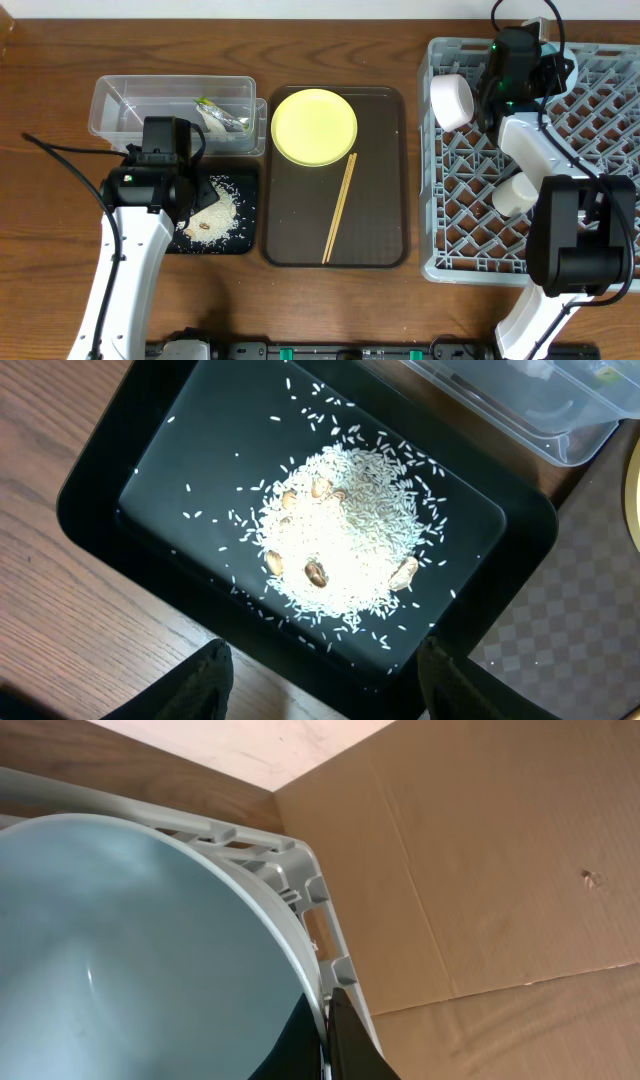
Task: Sort waste into correct bins and load items into the dishwasher rack
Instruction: 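Place the light-blue bowl upright in the rack's back row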
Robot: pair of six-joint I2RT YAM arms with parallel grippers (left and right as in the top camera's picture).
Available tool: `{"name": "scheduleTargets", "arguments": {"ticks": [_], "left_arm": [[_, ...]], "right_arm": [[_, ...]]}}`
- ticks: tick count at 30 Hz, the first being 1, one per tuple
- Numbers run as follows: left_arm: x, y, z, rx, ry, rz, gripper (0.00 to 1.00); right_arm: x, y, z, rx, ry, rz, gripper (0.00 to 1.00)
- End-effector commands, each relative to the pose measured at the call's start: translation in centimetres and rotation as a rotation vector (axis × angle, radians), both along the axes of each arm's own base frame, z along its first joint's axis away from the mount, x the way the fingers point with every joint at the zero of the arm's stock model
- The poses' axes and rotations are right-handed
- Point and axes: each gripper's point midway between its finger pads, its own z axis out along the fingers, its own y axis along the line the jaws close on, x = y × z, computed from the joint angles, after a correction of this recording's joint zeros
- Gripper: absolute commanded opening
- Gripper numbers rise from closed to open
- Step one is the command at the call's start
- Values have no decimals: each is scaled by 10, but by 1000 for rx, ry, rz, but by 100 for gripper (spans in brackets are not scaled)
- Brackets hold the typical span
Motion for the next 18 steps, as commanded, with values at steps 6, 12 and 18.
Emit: {"name": "scheduleTargets", "arguments": {"ticks": [6, 12, 18], "left_arm": [[0, 4, 1, 13, 3, 14, 62], [0, 4, 1, 13, 3, 14, 62], [0, 4, 1, 13, 3, 14, 62]], "right_arm": [[4, 20, -14, 26, 25, 41, 1], [-1, 27, -25, 67, 24, 32, 2], [-9, 41, -39, 113, 44, 26, 6]]}}
